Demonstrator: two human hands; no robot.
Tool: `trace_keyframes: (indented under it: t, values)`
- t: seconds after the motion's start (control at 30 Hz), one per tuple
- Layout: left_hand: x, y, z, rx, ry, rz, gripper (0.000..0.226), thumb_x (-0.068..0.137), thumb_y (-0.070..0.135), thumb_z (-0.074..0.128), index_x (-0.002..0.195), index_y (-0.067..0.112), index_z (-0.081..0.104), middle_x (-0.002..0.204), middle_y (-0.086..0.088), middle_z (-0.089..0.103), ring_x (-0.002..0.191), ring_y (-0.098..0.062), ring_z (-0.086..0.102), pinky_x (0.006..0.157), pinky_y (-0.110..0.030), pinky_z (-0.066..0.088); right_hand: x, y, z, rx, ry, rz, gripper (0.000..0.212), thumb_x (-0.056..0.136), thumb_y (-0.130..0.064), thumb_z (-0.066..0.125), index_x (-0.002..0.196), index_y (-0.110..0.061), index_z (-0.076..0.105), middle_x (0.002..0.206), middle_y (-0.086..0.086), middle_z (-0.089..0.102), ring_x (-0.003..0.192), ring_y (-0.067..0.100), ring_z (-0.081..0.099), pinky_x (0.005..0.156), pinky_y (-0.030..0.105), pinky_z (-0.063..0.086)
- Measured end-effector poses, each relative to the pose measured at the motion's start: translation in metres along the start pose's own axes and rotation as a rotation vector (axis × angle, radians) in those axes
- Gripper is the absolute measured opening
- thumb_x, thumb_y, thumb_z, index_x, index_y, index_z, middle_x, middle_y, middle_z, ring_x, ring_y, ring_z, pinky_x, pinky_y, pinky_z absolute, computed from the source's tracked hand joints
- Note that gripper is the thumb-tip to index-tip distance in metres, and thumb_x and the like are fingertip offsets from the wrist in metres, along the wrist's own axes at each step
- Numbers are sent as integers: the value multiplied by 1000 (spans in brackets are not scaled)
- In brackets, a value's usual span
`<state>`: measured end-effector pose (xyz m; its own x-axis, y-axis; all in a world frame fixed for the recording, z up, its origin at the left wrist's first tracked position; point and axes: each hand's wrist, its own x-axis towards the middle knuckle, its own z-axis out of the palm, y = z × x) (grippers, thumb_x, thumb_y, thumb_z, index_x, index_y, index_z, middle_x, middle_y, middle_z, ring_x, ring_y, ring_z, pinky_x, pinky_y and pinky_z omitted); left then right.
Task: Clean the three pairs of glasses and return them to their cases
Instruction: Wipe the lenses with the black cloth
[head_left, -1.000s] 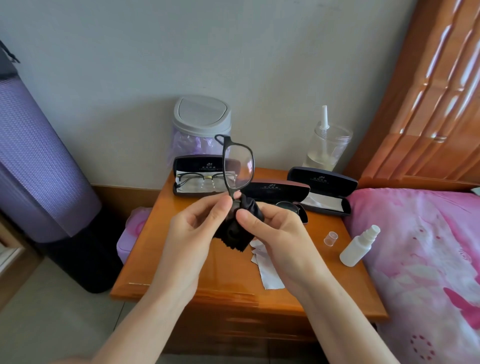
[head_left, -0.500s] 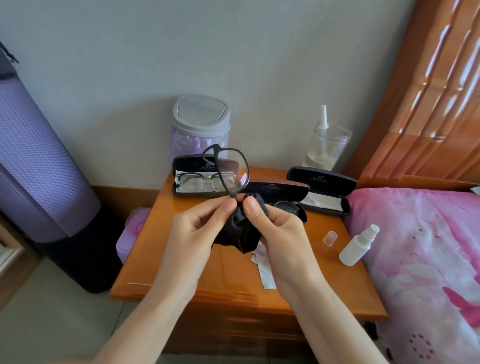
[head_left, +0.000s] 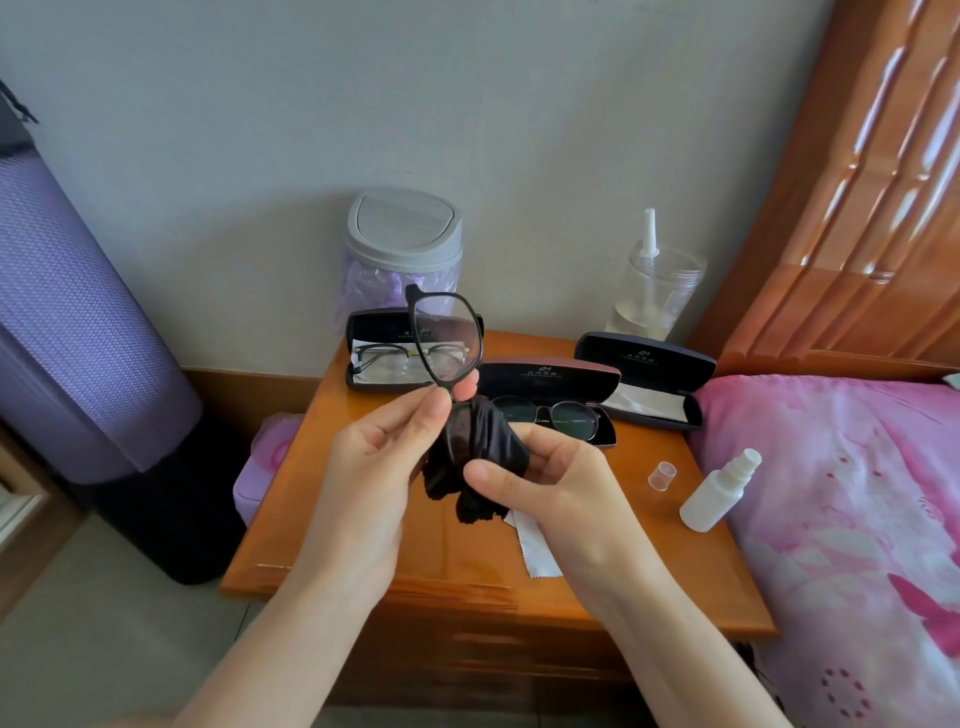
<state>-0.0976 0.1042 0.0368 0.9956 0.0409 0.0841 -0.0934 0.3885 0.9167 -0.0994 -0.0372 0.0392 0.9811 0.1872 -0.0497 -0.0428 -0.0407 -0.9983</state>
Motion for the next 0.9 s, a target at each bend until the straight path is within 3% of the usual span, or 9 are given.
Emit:
trace_keyframes:
  t: [0.2,0.37,0.53,0.7,0.9]
  values:
    - [-2,1,3,35,12,22,31,75,40,59,96,25,76,103,0,74,107,-15,65,94,-32,48,1,1,1,6,20,-7,20,74,-14,76,94,-9,73,85,5,76,85,18,71,76,22,55]
    - [-5,1,8,41,-3,7,27,81,28,56,99,18,73,97,3,75,98,-7,68,72,-15,53,3,-6,7,116,46,-25,25,69,-23,74,90,-10,73,82,5,76,80,16,72,69,17,55]
    - [-7,2,8,43,23,35,24,78,29,56,94,23,73,92,6,76,92,-3,69,66,-11,51,6,-4,19,235,102,23,38,67,-37,73,91,-8,75,88,11,74,90,22,69,85,33,52]
    - [-6,-1,10,91,43,66,24,78,30,58,96,24,71,93,8,75,94,-3,68,71,-10,51,5,-3,24,292,177,61,49,66,-50,71,91,-7,75,93,17,72,96,33,66,91,45,51]
    - [-7,-3,9,61,108,45,27,77,32,58,97,24,73,96,5,75,96,-5,68,71,-13,52,2,-8,27,285,149,-1,41,69,-37,71,96,-7,74,85,9,75,78,16,70,66,19,52]
